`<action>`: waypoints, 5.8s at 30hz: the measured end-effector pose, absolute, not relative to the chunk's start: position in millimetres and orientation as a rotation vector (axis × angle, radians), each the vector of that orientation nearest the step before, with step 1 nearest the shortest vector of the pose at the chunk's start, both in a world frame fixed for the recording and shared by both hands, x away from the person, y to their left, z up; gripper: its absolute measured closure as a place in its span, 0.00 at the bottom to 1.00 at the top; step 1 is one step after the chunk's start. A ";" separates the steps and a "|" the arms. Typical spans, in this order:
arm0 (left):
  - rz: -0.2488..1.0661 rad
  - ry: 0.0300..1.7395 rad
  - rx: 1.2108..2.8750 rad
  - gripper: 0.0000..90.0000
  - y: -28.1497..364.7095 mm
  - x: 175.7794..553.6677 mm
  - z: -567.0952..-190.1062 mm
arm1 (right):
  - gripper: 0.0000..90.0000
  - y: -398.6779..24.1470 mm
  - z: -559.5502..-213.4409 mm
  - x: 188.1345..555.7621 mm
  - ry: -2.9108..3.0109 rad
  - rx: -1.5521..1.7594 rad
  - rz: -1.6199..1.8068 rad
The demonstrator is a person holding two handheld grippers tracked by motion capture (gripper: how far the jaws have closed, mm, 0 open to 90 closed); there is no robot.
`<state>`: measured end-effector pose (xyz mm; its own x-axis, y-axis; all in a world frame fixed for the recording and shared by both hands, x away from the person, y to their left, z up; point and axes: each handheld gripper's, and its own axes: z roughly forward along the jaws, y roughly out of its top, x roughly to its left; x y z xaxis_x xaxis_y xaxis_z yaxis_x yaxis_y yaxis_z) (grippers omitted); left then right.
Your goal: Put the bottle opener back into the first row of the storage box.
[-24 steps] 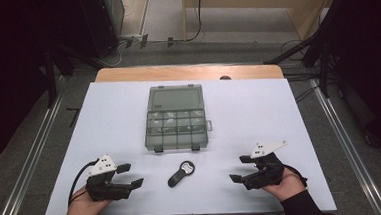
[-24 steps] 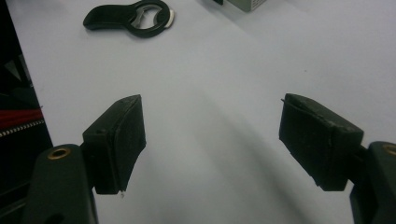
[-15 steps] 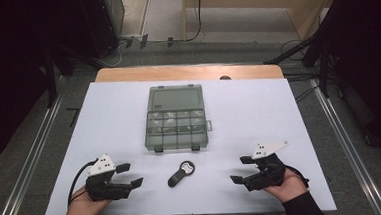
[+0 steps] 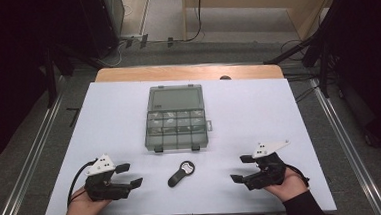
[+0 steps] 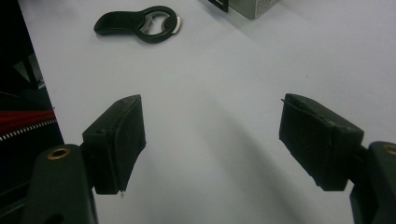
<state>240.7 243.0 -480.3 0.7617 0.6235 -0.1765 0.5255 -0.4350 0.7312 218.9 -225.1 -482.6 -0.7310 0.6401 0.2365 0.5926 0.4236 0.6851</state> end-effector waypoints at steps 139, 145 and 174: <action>0.177 0.857 2.128 0.30 242.9 241.6 -481.6 | 0.29 -111.6 -484.9 306.2 2.992 0.383 1.323; 0.175 0.859 2.128 0.30 243.2 241.6 -481.8 | 0.32 -100.2 -484.2 312.8 3.017 0.285 1.298; 0.169 0.857 2.127 0.30 243.1 241.1 -482.2 | 0.34 -67.9 -472.6 326.1 3.103 -0.112 1.083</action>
